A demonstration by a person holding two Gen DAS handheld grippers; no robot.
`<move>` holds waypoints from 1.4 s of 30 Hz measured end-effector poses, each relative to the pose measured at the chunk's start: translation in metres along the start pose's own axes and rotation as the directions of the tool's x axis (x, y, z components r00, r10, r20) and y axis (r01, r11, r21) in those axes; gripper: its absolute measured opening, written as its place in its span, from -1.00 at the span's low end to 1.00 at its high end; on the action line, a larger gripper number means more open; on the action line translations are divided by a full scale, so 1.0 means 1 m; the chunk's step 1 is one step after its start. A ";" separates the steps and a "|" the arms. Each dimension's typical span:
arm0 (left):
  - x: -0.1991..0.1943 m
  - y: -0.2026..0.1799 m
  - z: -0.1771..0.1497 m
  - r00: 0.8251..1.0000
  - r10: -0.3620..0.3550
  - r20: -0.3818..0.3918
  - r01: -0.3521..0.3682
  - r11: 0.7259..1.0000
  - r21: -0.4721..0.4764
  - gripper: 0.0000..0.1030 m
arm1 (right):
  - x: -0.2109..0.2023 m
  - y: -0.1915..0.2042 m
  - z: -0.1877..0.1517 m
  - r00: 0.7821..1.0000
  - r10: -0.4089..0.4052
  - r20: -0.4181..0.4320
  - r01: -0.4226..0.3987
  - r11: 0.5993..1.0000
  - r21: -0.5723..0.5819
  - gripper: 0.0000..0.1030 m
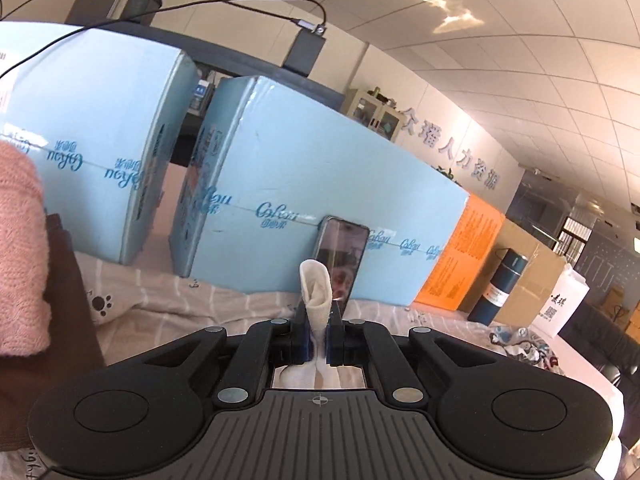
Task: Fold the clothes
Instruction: 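Pinch the white shirt corner with the right gripper and lift it, then lay the shirt corner down and open the right gripper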
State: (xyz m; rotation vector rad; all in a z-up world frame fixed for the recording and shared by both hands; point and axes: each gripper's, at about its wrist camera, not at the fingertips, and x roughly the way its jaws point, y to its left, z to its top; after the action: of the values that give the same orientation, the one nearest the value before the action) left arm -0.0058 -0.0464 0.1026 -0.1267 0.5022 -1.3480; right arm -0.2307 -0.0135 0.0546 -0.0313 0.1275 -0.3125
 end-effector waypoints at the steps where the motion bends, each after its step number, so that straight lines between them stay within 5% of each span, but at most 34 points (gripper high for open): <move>1: 0.003 -0.012 0.003 1.000 -0.009 0.010 0.009 1.000 0.014 -0.90 | -0.007 -0.009 0.002 1.000 -0.012 0.021 0.012 1.000 0.022 -0.93; 9: 0.054 -0.121 0.005 0.987 -0.160 0.023 0.156 0.981 0.116 -0.91 | -0.074 -0.087 0.003 0.979 -0.157 0.134 0.126 0.969 0.214 -0.93; 15: 0.123 -0.199 -0.031 0.957 -0.260 -0.129 0.278 0.948 0.152 -0.91 | -0.114 -0.137 -0.021 0.946 -0.302 0.119 0.233 0.887 0.398 -0.93; 22: 0.186 -0.242 -0.097 0.920 -0.181 -0.348 0.256 0.949 0.184 -0.90 | -0.142 -0.181 -0.066 0.932 -0.362 -0.024 0.311 0.766 0.562 -0.93; 28: 0.210 -0.259 -0.134 0.901 -0.061 -0.429 0.188 0.947 0.260 -0.89 | -0.166 -0.194 -0.099 0.917 -0.378 -0.126 0.369 0.688 0.625 -0.93; 31: 0.212 -0.260 -0.137 0.892 -0.065 -0.447 0.191 0.951 0.243 -0.41 | -0.174 -0.196 -0.107 0.919 -0.369 -0.137 0.369 0.684 0.629 -0.85; 33: 0.207 -0.260 -0.131 0.900 -0.098 -0.425 0.200 0.959 0.202 0.59 | -0.178 -0.194 -0.108 0.920 -0.365 -0.146 0.372 0.691 0.620 -0.67; 35: 0.197 -0.259 -0.120 0.914 -0.140 -0.381 0.218 0.961 0.172 0.73 | -0.179 -0.194 -0.108 0.915 -0.371 -0.160 0.388 0.694 0.606 -0.14; 42: 0.151 -0.230 -0.082 0.948 -0.141 -0.285 0.197 0.964 0.181 0.82 | -0.185 -0.195 -0.112 0.903 -0.370 -0.217 0.422 0.677 0.602 0.10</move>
State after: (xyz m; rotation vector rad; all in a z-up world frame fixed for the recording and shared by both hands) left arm -0.2263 -0.2276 0.0737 0.1928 0.5851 -1.5894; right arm -0.4797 -0.1434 -0.0245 0.6512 0.0837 -0.7899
